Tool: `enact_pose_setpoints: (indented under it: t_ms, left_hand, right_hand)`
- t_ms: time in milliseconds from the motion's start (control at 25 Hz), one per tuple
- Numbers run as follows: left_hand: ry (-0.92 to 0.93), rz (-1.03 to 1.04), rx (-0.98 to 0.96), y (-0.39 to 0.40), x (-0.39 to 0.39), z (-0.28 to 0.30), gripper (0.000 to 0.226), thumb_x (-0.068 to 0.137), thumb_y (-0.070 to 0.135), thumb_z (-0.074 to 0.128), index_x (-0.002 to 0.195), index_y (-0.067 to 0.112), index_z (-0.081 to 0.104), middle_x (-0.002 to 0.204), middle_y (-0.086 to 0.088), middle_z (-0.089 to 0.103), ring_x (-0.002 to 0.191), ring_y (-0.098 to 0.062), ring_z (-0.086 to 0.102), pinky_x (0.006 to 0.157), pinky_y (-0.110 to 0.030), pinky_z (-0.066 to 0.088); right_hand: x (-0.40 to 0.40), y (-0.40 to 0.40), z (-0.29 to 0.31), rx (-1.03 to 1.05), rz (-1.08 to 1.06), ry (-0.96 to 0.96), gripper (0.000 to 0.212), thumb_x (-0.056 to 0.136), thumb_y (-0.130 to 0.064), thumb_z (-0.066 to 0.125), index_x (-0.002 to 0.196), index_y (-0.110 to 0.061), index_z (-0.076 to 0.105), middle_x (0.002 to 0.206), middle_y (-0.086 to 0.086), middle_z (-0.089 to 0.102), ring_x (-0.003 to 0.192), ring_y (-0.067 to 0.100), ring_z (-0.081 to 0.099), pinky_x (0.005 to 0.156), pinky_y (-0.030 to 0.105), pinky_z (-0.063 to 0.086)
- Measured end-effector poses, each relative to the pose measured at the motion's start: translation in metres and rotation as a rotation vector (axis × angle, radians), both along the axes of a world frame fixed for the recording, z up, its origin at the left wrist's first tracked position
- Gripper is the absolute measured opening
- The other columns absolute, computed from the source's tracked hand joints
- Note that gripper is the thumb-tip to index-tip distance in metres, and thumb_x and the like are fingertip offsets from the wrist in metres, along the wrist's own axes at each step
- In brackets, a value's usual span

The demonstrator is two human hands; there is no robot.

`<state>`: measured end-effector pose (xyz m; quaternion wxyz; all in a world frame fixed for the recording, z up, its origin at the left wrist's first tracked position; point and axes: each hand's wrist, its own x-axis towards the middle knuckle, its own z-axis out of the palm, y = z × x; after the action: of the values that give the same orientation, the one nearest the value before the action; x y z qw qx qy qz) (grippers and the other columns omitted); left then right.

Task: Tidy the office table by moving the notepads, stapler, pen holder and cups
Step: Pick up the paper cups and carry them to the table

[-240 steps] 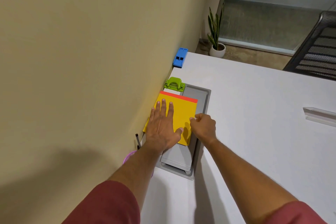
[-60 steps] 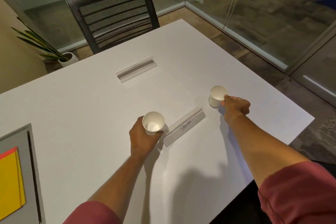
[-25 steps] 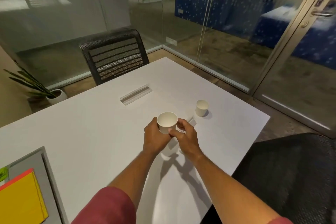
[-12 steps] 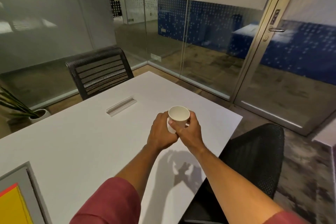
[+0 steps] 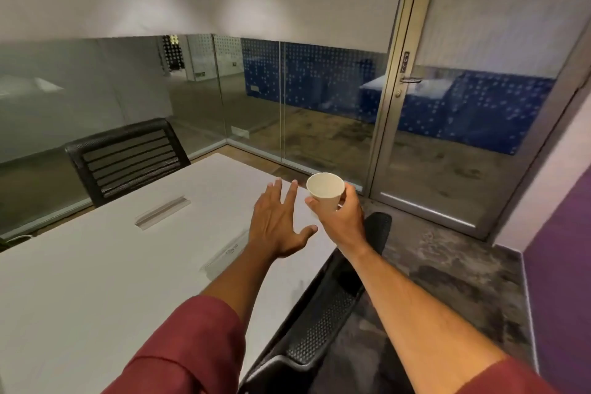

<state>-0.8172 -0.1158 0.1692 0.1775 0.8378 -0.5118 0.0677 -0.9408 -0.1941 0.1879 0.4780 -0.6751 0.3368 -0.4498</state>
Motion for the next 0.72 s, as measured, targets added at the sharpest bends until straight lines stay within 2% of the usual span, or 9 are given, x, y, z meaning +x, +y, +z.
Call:
enact_pose_setpoints:
  t_ms: [120,280,400,720]
  left_hand:
    - [-0.059,-0.041,-0.015,-0.028,-0.044,0.008,0.103,0.076,0.085,0.033,0.155,0.031,-0.004,0.165,-0.008,-0.008,0.152,-0.031,-0.005,0.121,-0.049,0.003]
    - [-0.104,-0.124,-0.036,-0.063,-0.091,0.02,0.104,0.075,0.083,0.027,0.156,0.025,-0.002,0.165,-0.014,-0.004,0.152,-0.032,-0.004,0.121,-0.046,0.003]
    - [-0.13,-0.191,-0.06,-0.091,-0.12,0.027,0.105,0.077,0.081,0.033,0.156,0.022,-0.002,0.164,-0.018,-0.003,0.152,-0.032,-0.003,0.122,-0.046,0.003]
    - [-0.208,-0.272,-0.098,-0.195,-0.166,0.027,0.111,0.076,0.086,0.023,0.155,0.019,-0.015,0.163,-0.018,-0.015,0.151,-0.031,-0.013,0.123,-0.048,-0.001]
  right_hand:
    - [-0.053,-0.02,0.007,0.003,-0.097,-0.019,0.063,0.065,-0.037,0.087,0.115,-0.03,0.05,0.106,-0.011,0.062,0.104,0.014,0.06,0.082,0.027,0.051]
    - [-0.113,-0.047,0.018,-0.024,-0.23,0.032,0.067,0.066,-0.039,0.086,0.121,-0.023,0.052,0.112,-0.004,0.064,0.104,0.016,0.059,0.084,0.032,0.052]
    - [-0.151,-0.071,0.024,-0.031,-0.338,0.055,0.067,0.065,-0.039,0.086,0.12,-0.021,0.053,0.113,-0.002,0.065,0.104,0.018,0.06,0.087,0.036,0.053]
    - [-0.21,-0.158,0.017,-0.011,-0.487,0.115,0.073,0.066,-0.038,0.087,0.126,-0.015,0.052,0.119,0.003,0.065,0.109,0.022,0.06,0.094,0.042,0.051]
